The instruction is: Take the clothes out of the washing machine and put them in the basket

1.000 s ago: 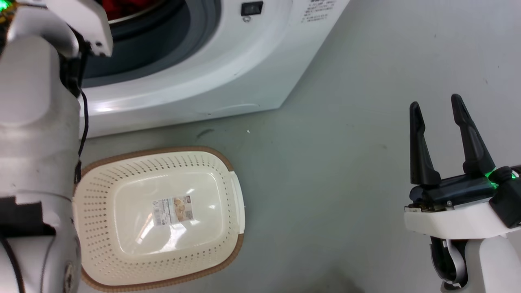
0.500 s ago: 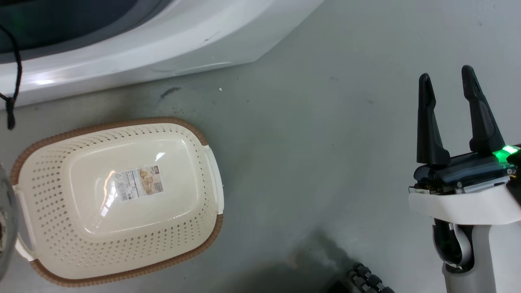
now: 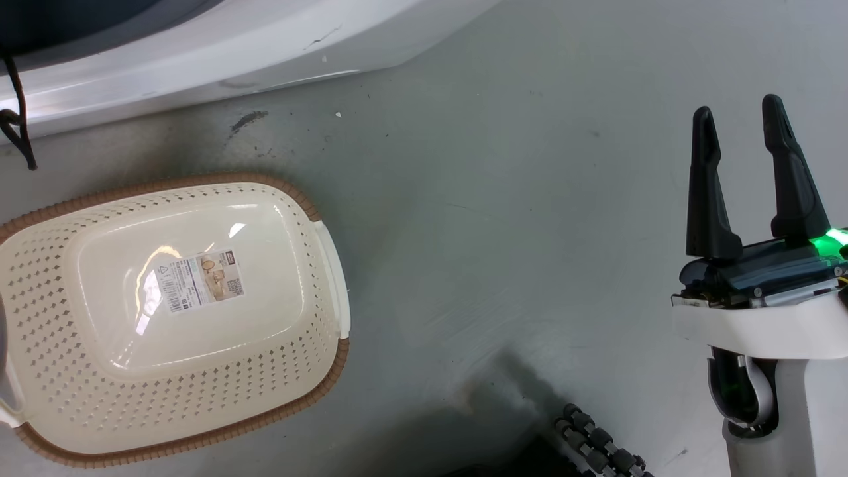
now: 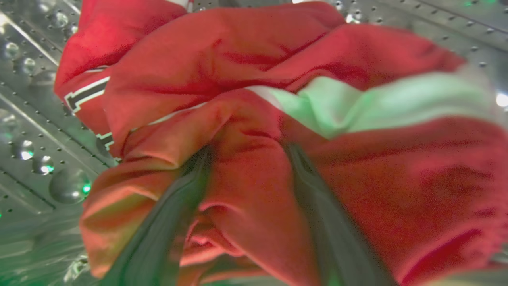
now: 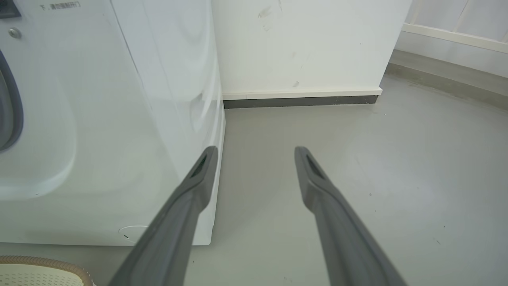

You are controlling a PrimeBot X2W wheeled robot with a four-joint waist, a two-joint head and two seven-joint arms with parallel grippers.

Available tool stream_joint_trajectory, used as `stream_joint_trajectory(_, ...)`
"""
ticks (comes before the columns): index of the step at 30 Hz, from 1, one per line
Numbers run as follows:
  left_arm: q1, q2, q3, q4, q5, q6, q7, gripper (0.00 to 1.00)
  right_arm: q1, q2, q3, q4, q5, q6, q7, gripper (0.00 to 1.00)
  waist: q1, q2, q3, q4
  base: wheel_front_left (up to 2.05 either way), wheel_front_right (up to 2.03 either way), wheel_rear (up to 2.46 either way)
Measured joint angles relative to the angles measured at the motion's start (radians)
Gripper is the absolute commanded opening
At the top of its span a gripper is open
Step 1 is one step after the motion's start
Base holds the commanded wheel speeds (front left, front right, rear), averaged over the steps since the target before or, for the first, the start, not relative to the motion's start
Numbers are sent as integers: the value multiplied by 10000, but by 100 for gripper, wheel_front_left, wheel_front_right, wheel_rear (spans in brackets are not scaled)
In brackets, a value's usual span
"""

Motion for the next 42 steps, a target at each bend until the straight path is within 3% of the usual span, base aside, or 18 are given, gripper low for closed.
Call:
stream_joint_trajectory(5,-46,29,-79,2,-29,27,46,100,-50,0,0,-6,56,0,0,100,-1,0,62,-36,0,0,0)
stream_joint_trajectory(6,-48,42,-140,-2,-19,27,44,28,-55,0,0,-10,56,0,0,100,0,0,64,-34,0,0,0)
stream_joint_trajectory(7,-47,58,-186,-10,-4,27,10,0,-61,0,4,-12,56,0,0,100,-1,0,61,-31,0,0,0)
stream_joint_trajectory(19,478,115,-213,-107,-288,71,-1312,0,-90,0,21,27,-52,0,0,100,-1,0,-376,72,0,0,0)
stream_joint_trajectory(33,2818,-314,-322,270,-1269,-151,-4625,0,452,4,163,311,-683,0,0,100,-2,0,-2327,600,0,0,0)
stream_joint_trajectory(42,4836,-769,-1248,-8,-2079,-165,-6487,0,1192,4,297,508,-1049,0,0,100,-3,0,-3801,1062,0,0,0)
